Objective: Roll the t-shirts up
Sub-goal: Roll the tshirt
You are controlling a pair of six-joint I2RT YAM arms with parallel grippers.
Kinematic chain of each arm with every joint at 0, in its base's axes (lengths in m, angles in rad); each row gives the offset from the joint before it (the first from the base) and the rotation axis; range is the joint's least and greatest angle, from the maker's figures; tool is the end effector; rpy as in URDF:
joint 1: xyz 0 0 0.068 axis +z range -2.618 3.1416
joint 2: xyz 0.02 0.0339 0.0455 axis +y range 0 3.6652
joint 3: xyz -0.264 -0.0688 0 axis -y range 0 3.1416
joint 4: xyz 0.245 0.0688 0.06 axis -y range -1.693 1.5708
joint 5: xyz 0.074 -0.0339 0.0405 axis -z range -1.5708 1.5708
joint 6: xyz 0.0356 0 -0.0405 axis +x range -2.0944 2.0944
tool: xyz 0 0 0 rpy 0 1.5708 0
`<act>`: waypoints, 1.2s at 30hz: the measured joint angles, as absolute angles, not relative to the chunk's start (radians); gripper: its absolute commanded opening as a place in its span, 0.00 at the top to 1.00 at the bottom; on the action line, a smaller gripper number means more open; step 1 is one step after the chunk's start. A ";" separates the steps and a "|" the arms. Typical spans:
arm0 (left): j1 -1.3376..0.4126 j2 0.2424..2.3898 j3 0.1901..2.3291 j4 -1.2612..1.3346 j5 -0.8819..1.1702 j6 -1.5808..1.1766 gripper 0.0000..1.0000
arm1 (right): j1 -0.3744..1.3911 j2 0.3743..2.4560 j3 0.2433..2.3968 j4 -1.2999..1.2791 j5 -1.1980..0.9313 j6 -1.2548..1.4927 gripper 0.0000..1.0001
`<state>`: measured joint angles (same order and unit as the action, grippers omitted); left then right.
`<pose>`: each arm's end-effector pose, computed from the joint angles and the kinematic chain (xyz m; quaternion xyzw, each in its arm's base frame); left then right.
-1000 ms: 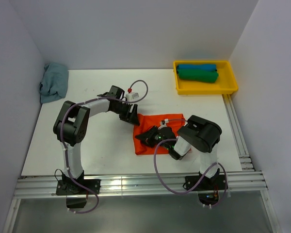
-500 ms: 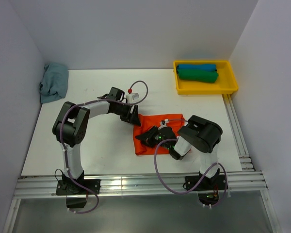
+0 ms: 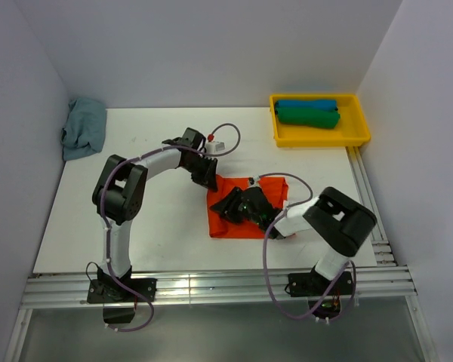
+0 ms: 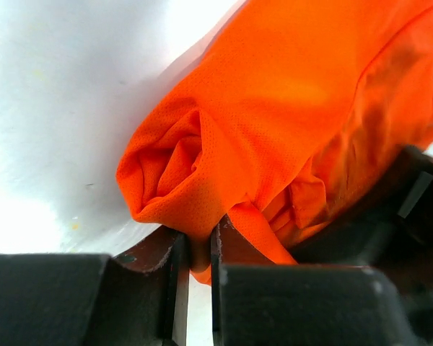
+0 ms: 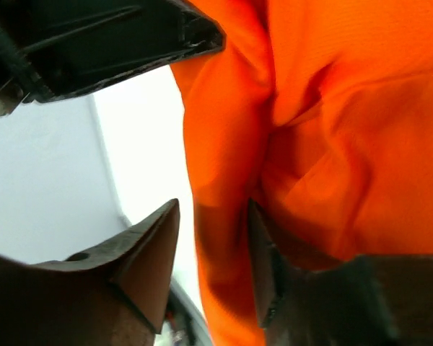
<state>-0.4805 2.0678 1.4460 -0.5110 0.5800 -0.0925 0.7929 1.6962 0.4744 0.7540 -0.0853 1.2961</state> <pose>0.3670 -0.2133 0.1576 0.2413 0.9058 -0.3266 0.1208 0.2020 0.2094 0.1164 0.1902 0.8297 0.4709 0.2316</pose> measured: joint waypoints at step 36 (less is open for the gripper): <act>-0.577 2.146 1.673 -0.815 0.307 -0.064 1.00 | 1.157 2.043 1.460 -0.683 0.790 0.931 0.42</act>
<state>-0.5774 2.1460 1.6730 -0.8150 0.3073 -0.0635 1.1572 2.0430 1.4597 -0.6827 0.7898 0.9306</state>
